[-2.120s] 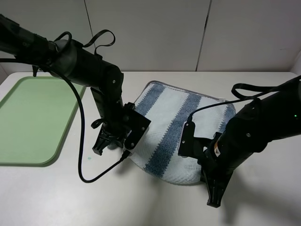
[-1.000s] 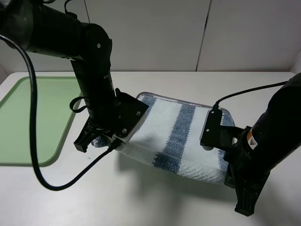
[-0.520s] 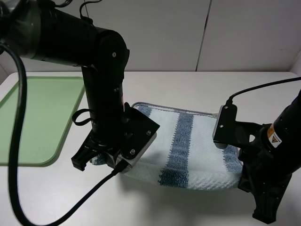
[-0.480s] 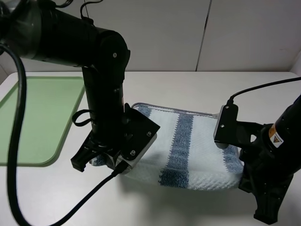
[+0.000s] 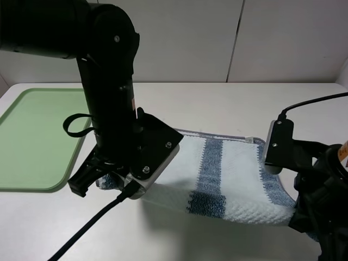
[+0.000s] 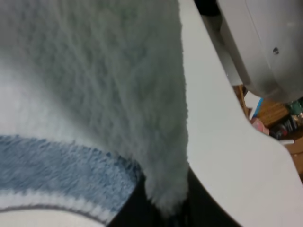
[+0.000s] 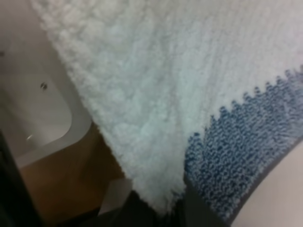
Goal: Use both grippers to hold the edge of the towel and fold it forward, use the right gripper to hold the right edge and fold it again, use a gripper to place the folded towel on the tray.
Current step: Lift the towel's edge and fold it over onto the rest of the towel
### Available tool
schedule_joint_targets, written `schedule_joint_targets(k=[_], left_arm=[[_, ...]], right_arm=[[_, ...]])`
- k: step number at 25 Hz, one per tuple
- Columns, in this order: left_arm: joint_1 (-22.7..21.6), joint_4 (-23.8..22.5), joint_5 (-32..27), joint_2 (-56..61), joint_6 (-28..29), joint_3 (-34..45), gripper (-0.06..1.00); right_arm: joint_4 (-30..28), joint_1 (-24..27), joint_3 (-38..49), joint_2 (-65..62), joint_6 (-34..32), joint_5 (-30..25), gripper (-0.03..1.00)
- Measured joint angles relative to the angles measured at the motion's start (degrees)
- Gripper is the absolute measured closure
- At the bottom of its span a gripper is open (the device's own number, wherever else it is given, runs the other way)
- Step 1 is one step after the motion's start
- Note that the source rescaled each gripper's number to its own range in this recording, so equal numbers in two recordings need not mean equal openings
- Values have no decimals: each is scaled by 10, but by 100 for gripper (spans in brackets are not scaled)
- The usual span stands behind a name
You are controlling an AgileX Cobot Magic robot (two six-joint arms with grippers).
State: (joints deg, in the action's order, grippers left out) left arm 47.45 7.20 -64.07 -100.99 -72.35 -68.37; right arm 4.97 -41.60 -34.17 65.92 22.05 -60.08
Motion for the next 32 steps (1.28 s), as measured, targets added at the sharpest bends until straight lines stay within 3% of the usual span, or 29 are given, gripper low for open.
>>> schedule_joint_targets(k=[6, 11, 21, 27, 32], left_arm=[[0, 3, -9, 1, 5, 0, 94], [0, -17, 10, 1, 6, 0, 94], [-1, -80, 97, 1, 13, 0, 94], [-33, -80, 148, 1, 13, 0, 94], [-60, -79, 158, 1, 10, 0, 94]], right_arm=[[-1, 0, -14, -10, 0, -22, 97], [-42, 0, -61, -10, -2, -25, 97], [-106, 0, -73, 45, -4, 16, 97], [-126, 0, -73, 60, -5, 53, 97], [-132, 0, -73, 75, -6, 77, 97]])
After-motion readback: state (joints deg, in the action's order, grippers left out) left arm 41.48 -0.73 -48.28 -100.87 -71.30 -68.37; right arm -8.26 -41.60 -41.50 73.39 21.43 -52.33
